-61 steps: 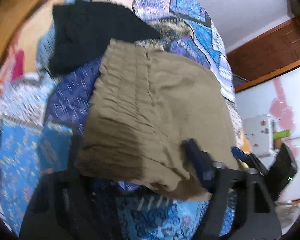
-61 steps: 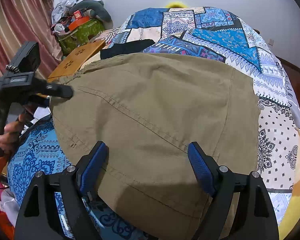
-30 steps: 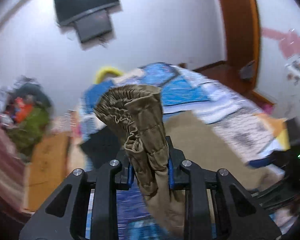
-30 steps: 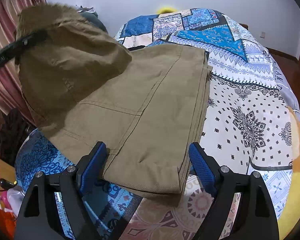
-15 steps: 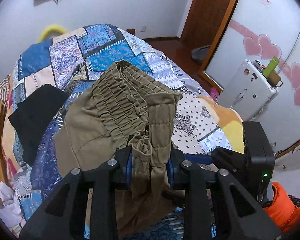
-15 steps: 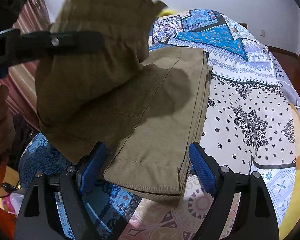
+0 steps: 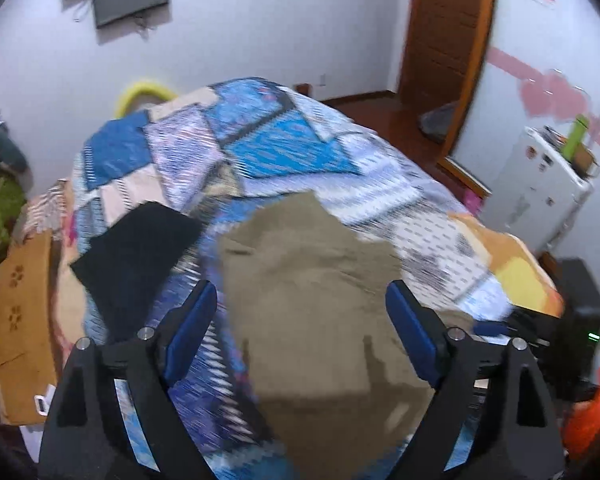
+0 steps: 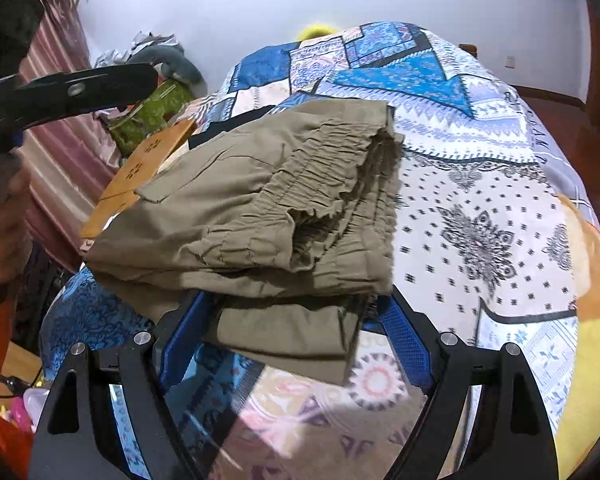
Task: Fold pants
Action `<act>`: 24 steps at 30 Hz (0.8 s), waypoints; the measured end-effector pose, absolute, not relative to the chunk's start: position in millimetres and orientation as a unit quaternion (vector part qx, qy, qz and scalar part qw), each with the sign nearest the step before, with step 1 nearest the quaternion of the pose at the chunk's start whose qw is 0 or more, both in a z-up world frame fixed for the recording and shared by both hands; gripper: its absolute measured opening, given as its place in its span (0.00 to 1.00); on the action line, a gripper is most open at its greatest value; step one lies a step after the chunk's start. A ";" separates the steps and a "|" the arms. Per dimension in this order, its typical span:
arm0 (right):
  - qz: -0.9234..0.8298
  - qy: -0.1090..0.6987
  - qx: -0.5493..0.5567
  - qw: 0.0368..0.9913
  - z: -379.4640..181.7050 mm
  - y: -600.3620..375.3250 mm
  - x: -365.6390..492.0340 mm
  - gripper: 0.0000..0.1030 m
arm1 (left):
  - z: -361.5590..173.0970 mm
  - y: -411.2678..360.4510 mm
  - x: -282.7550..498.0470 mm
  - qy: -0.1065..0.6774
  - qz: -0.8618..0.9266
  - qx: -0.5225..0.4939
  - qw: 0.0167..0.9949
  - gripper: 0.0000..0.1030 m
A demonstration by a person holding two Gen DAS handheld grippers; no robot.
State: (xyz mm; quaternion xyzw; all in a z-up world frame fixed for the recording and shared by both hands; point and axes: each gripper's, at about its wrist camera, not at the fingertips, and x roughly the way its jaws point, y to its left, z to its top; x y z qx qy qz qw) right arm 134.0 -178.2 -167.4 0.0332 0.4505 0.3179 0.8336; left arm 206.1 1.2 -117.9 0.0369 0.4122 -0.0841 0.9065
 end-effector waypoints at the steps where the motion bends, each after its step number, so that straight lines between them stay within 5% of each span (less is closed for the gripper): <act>1: 0.313 0.449 0.034 0.836 -166.5 -181.3 132.9 0.81 | -118.1 9.7 217.3 0.413 -0.070 0.041 0.907 0.86; 15: 0.245 0.449 0.072 0.856 -162.9 -227.0 140.5 0.81 | -222.5 50.1 358.6 0.528 -0.015 0.048 0.848 0.89; 24: 0.225 0.446 0.082 0.863 -157.1 -235.2 148.1 0.81 | -271.4 54.0 350.5 0.539 0.015 0.110 0.835 0.91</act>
